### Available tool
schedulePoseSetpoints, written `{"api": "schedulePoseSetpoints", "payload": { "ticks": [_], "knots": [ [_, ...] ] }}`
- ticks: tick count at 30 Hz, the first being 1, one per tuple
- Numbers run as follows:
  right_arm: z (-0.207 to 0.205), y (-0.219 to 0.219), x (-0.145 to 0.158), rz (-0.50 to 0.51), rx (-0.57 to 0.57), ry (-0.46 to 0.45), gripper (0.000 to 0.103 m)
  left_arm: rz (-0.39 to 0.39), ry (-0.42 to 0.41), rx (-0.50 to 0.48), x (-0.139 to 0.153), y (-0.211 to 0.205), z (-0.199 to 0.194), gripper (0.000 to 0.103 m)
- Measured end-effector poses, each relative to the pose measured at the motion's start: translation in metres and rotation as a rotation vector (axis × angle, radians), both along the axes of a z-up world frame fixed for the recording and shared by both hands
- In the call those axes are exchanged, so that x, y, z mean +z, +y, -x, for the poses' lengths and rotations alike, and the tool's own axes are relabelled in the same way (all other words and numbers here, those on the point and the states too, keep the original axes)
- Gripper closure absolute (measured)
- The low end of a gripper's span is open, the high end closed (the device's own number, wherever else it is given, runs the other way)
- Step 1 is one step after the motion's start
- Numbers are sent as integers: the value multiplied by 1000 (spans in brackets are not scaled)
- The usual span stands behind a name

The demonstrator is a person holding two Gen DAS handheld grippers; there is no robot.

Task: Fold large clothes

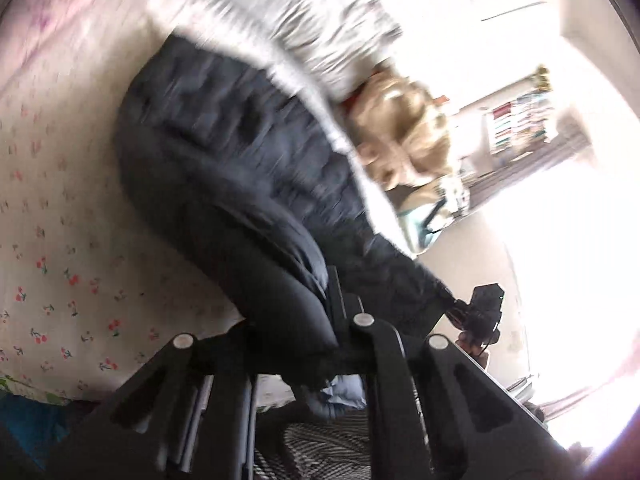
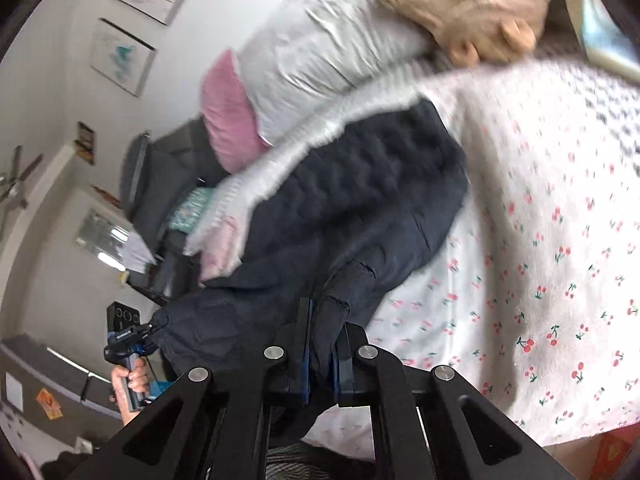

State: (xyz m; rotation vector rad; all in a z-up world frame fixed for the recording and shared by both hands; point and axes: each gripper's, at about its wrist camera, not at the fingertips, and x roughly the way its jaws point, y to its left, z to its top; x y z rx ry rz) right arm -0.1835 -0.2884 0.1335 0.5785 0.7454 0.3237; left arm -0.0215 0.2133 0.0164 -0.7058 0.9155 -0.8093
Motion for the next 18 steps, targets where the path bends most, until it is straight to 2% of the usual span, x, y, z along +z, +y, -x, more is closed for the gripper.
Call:
{"api": "schedulePoseSetpoints", "payload": {
  "ticks": [6,9,11,14,18],
  "knots": [
    [57,-3,59,-3,-2,-143,96,58,-172,0,55,30,50,91],
    [68,-5,78,-11,-27,-182,96,72,-197,39,66,34,52,90],
    [57,-6,80,-17,-58,-185,96,65,-186,81,64,32,39,90],
    [22,-15,72,-26,-104,-149,96,47,-125,158,56,34,2,90],
    [-50,-26,53,-10,-197,-96,96,10,-45,277,38,19,-72,89]
  ]
}}
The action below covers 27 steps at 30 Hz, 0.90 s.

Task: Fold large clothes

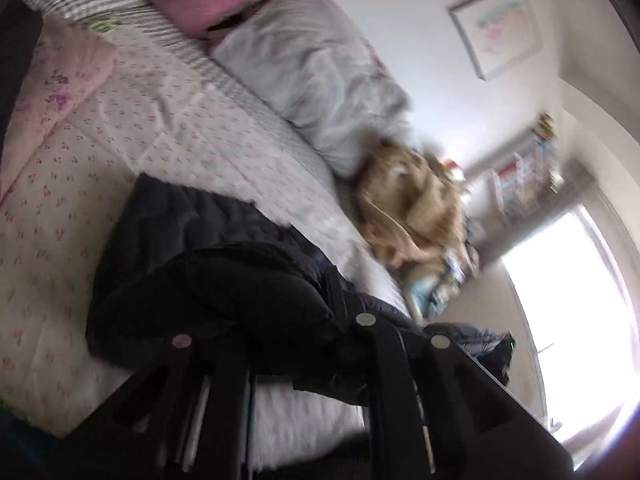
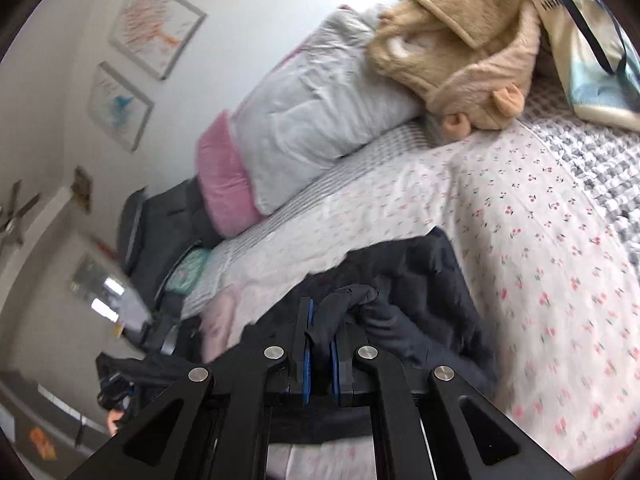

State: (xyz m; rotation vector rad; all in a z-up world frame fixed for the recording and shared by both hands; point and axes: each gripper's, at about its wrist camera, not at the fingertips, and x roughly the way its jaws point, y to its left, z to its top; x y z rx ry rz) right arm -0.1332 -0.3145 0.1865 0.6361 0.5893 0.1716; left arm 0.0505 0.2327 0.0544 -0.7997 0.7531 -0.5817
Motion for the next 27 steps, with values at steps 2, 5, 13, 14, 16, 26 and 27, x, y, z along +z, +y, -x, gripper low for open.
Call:
{"api": "schedulePoseSetpoints", "payload": {
  "ticks": [2,5,13,14,16,26,27],
  "knots": [
    [-35,-4,-12,23,-69,24,96,-9,43,42,-12,-6,-27,88],
    [-88,-7,-40,65,-160,85,96,-62,94,112,-33,-21,-71,87],
    [-176,-17,-137,166,-257,295,90,-191,172,155,-127,-55,-131,78],
    [-180,-17,-149,169,-252,313,87,-203,181,150,-135,-58,-131,74],
    [-186,-16,-161,169,-212,377,87,-214,233,127,-137,-62,-132,69],
    [-153,-56,-124,74,-172,244,21,-352,-65,116,-69,-31,-91,13],
    [-150,-56,-124,87,-156,254,21,-406,-46,107,-74,-28,-92,13]
  ]
}}
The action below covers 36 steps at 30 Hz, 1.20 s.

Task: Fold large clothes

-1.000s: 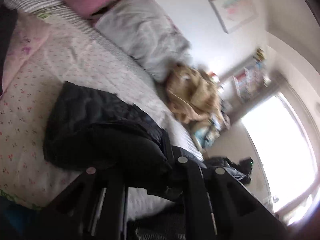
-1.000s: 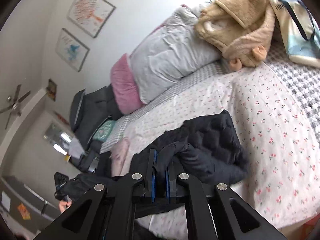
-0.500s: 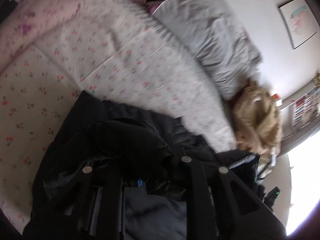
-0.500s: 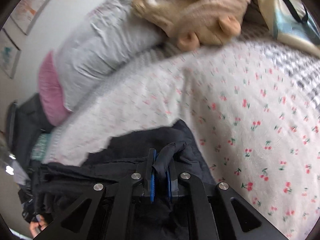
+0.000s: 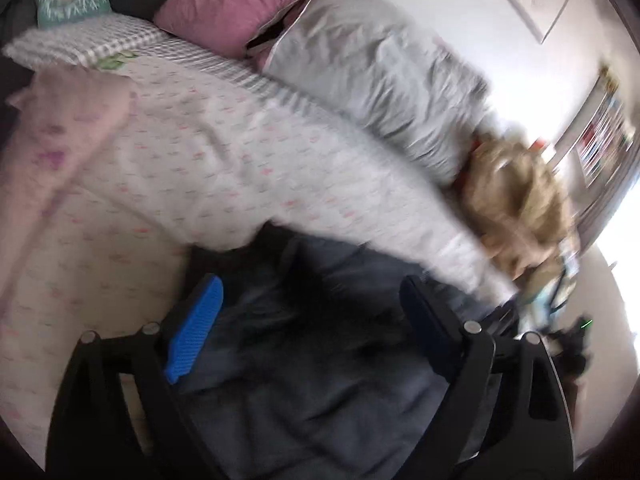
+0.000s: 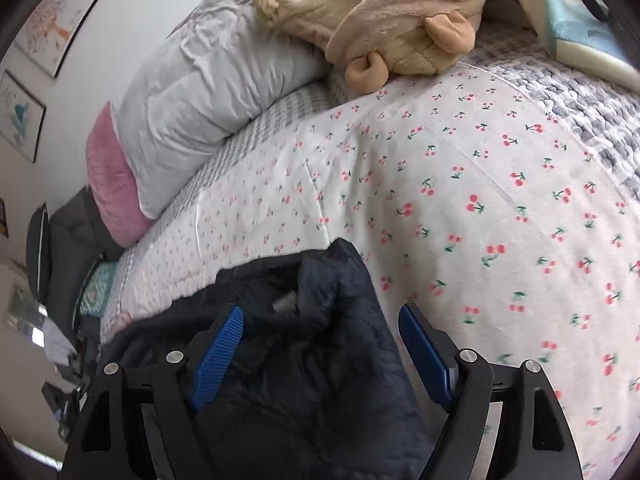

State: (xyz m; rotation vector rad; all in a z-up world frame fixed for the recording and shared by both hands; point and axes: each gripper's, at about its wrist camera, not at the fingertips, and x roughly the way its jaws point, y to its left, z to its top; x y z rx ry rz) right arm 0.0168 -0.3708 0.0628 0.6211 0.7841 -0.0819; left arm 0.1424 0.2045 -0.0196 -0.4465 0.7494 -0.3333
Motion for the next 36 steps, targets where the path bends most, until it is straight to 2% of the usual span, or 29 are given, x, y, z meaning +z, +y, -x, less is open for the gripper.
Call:
{"api": "schedulePoseSetpoints", "payload": {
  "ticks": [3,4,6,7,8,9,10,11,12,15,17,19,20,22,24,25,26,27,28,29,30,32,33,34,36],
  "knots": [
    [-1,5,-13,42,57,95,21,-175,133,-68,-31,-1,-7,14],
    [-3,10,-21,52,82,151,21,-191,196,-101,-45,-2,-9,16],
    [-5,18,-36,66,107,234,24,-157,293,-153,-65,-2,-10,28],
    [-6,21,-41,72,116,252,27,-145,308,-162,-68,-1,-9,32],
    [-7,26,-43,82,121,253,42,-145,301,-162,-68,-1,-7,41],
    [-8,30,-42,94,131,235,62,-152,276,-153,-64,-1,-4,55],
    [-10,35,-38,114,135,204,68,-152,256,-146,-61,0,-2,65],
    [-10,39,-32,142,129,172,80,-147,223,-131,-57,1,-1,87],
    [-11,45,-23,194,123,122,87,-139,183,-112,-51,4,1,95],
    [-16,62,5,332,106,-37,91,-70,62,-40,-34,12,0,98],
    [-21,69,16,391,86,-114,91,-31,-19,-1,-24,16,-2,99],
    [-33,71,14,447,38,-131,91,-32,-65,43,-23,12,-12,99],
    [-42,70,5,473,7,-97,90,-52,-64,68,-27,10,-19,98],
    [-60,66,-20,501,-32,-5,86,-138,-4,127,-45,1,-43,95],
    [-74,63,-47,531,-54,94,70,-247,107,163,-70,-7,-63,79],
    [-75,63,-52,550,-69,116,65,-277,139,177,-76,-10,-67,76],
    [-75,63,-51,575,-94,128,55,-299,141,192,-72,-12,-68,73],
    [-75,65,-43,608,-128,135,49,-337,126,219,-62,-14,-66,72],
    [-72,70,-31,649,-168,111,46,-377,73,261,-46,-16,-61,70],
    [-70,76,-20,677,-193,72,37,-386,19,285,-33,-18,-54,60],
    [-65,85,-7,703,-217,19,25,-377,-43,303,-20,-22,-47,44],
    [-61,110,12,711,-211,-83,19,-301,-121,265,-2,-38,-40,36],
    [-63,128,18,692,-166,-128,19,-262,-137,207,0,-52,-40,34],
    [-70,150,18,671,-95,-147,19,-240,-136,132,-1,-71,-44,31],
    [-89,192,7,665,57,-138,18,-244,-119,16,-11,-110,-51,27]
  ]
}}
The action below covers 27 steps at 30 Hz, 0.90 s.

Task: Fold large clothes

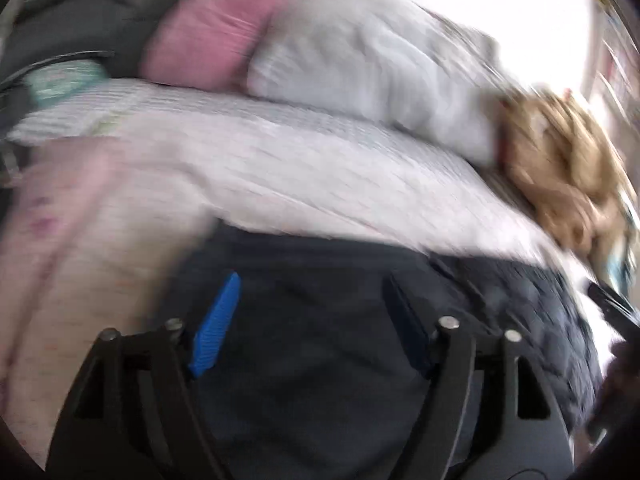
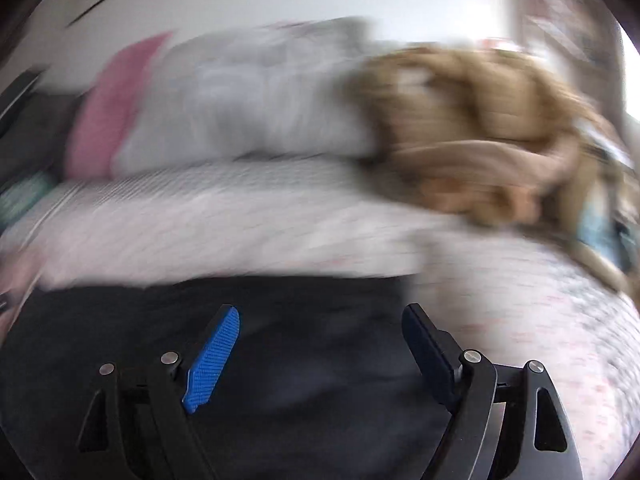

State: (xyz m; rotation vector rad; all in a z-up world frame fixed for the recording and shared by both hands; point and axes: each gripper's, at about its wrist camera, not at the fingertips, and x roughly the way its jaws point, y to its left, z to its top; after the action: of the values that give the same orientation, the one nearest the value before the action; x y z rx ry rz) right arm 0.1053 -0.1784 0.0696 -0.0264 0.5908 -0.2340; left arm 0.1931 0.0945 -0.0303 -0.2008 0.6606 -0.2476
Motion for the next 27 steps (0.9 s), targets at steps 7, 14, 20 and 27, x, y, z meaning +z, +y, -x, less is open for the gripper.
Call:
{"api": "schedulePoseSetpoints", "payload": {
  "ticks": [7,14,20,27],
  "knots": [
    [-36,50,-68,125,209,196,18,-144,137,-94,-48,-58,-34,26],
    [-22,-131,-69,-62,-181,189,18,-204,174,179,-74,49,-60,24],
    [5,-164,-33,-86,-279,114,19,40,240,367,-61,113,-56,18],
    [-57,-93,-21,-139,7,136,19,22,127,67,-27,38,-88,18]
  ]
}}
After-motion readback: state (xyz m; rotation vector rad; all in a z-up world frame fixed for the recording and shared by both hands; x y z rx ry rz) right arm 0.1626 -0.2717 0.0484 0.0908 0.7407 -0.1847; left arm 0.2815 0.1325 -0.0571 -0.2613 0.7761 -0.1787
